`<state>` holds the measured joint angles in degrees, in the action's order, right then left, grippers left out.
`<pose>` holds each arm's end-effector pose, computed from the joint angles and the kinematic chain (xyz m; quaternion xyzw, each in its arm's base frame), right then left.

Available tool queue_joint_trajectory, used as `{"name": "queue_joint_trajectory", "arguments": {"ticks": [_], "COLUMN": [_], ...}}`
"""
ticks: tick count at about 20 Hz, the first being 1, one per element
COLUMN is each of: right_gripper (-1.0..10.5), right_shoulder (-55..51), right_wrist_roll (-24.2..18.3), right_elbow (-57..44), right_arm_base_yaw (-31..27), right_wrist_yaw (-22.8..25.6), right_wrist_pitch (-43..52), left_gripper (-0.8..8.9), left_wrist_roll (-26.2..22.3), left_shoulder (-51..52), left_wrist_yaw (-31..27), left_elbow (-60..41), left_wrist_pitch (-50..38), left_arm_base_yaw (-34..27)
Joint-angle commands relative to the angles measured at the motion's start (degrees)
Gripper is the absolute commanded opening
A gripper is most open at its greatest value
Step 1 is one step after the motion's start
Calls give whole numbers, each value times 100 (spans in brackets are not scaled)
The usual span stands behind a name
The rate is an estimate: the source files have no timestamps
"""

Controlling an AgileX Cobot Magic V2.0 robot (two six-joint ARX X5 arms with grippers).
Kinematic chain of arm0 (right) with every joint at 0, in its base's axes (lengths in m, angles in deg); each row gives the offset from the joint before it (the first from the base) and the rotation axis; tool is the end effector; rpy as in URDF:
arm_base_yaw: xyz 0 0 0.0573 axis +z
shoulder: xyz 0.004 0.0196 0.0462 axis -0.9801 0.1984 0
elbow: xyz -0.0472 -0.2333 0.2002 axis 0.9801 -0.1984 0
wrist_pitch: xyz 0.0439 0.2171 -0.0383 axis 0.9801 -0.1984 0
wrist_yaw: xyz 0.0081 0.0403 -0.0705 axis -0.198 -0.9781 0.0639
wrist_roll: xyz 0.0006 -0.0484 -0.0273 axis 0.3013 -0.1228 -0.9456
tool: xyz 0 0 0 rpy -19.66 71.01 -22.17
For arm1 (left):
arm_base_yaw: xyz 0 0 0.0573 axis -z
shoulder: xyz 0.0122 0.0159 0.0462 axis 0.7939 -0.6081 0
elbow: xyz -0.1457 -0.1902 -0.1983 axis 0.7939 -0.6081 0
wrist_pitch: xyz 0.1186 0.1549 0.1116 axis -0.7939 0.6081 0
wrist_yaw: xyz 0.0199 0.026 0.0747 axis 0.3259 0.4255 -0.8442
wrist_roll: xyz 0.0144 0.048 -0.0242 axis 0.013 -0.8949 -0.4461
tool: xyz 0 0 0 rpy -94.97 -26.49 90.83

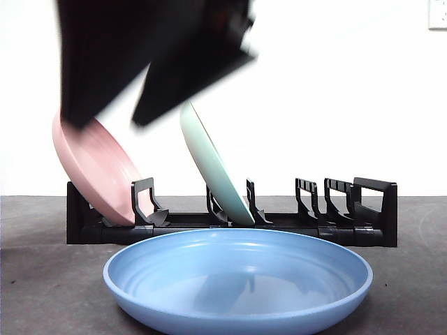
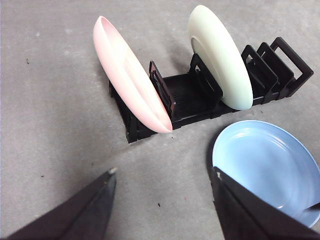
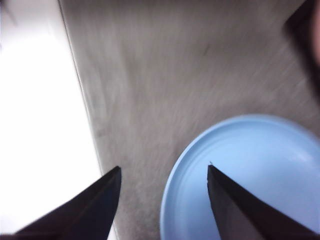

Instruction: Place the plate

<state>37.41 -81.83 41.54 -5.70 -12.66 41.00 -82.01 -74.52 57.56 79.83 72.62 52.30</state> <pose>0.0745 0.2304 0.3104 -0.2620 0.3168 0.5028 0.7604 0.0284 -0.0127 0.3552 -0.0102 0.2818 -0.2115 0.9358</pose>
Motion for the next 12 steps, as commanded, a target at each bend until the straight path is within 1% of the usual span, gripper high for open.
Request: {"name": "queue_joint_trajectory", "arguments": {"ticks": [1, 4, 6, 9, 11, 12], "right_gripper": [264, 209, 209, 209, 210, 210], "right_shoulder": [-492, -1532, -2192, -3012, -3447, -3595], "right_wrist_roll": [7, -90, -229, -455, -697, -785], "right_elbow": [20, -341, -664, -999, -1071, -1091], "right_arm_base_yaw": [-221, -887, -1512, -2503, -3147, -3403], "right_wrist_yaw": [13, 219, 345, 350, 348, 339], "right_wrist_pitch": [-190, -319, -428, -772, -1084, -1163], "left_gripper": [305, 305, 305, 305, 305, 305], "left_wrist_roll": [-15, 9, 13, 160, 177, 280], "left_shoulder": [-26, -26, -28, -31, -52, -76], "left_wrist_yaw": [-9, -9, -9, -7, -7, -7], "left_elbow": [125, 125, 125, 125, 125, 125], "left_wrist_pitch": [-39, -39, -44, -52, -79, -136], "left_arm_base_yaw": [0, 0, 0, 0, 0, 0]}}
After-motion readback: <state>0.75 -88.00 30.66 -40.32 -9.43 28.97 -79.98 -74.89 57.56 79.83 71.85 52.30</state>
